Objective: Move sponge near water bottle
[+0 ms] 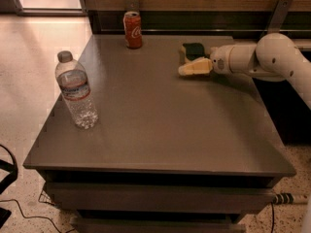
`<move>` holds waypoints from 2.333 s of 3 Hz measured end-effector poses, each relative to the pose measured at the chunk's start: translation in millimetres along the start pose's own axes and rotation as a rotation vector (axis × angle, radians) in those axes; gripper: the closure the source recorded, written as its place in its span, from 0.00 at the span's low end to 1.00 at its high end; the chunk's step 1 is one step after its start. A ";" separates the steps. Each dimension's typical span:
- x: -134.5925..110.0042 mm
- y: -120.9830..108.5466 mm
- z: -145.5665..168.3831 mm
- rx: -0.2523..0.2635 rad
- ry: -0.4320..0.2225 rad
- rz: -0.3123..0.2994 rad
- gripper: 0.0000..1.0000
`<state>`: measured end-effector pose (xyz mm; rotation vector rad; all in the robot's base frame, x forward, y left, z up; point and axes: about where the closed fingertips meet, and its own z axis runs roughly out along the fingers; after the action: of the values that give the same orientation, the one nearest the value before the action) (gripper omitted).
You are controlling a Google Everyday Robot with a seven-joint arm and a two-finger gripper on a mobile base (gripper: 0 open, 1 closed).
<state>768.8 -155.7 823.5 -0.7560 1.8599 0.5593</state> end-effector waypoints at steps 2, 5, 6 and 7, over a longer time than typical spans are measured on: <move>4.6 6.4 9.5 -0.005 0.000 0.007 0.62; 4.3 6.6 9.7 -0.006 0.000 0.006 1.00; 4.1 6.6 9.6 -0.006 0.000 0.006 1.00; 3.9 6.7 9.5 -0.006 0.000 0.006 1.00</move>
Offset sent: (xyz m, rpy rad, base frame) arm -0.0005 0.0040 -0.0051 0.0036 0.0025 -0.0046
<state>768.9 -145.7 816.6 -0.7542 1.8623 0.5686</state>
